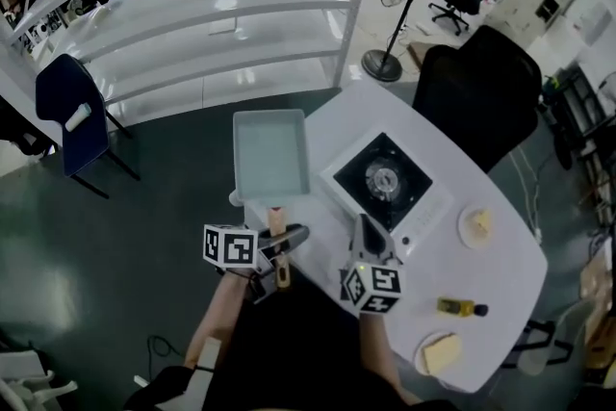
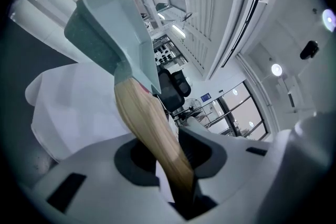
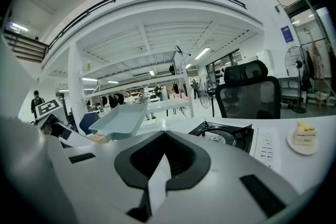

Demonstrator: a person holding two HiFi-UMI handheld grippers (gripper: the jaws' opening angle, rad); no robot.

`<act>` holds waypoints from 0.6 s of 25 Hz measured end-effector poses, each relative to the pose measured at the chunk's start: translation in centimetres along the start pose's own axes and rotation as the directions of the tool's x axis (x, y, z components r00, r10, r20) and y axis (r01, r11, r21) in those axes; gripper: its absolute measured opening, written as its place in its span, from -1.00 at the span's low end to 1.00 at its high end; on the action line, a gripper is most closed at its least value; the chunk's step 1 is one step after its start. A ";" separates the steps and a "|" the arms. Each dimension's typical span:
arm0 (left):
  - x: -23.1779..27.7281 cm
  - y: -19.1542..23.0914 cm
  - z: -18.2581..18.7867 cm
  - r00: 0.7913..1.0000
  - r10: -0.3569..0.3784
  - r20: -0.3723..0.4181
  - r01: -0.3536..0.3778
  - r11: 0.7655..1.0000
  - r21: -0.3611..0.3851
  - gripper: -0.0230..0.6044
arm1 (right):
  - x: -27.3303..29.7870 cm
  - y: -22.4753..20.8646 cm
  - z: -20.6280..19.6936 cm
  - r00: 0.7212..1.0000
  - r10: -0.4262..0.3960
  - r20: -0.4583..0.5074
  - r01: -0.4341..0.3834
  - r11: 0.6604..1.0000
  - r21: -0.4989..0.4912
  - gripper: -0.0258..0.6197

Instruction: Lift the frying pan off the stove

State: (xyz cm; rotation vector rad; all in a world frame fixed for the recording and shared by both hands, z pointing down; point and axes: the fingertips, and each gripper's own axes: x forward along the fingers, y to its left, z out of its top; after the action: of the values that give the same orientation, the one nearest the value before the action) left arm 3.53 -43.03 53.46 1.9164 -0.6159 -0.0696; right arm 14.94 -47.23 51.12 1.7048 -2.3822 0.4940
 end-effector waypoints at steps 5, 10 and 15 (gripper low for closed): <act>-2.7 0.7 -0.7 0.999 0.021 0.032 -0.021 1.000 -0.003 -0.59 | 0.3 2.6 -0.3 0.999 0.042 0.001 -0.042 0.999 -0.020 -0.90; -5.6 1.5 -1.3 0.996 0.041 0.073 -0.039 0.999 -0.028 -0.59 | 0.4 5.2 -0.9 0.997 0.081 0.000 -0.080 0.996 -0.039 -0.90; -7.9 2.3 -2.2 0.992 0.063 0.107 -0.059 0.998 -0.038 -0.59 | 0.3 7.3 -1.7 0.994 0.114 0.000 -0.114 0.992 -0.054 -0.90</act>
State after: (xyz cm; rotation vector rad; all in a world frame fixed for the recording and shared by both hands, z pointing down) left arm -3.47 -38.33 54.56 1.8677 -0.7409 -0.1454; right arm 7.89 -44.71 51.58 1.5549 -2.4813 0.4391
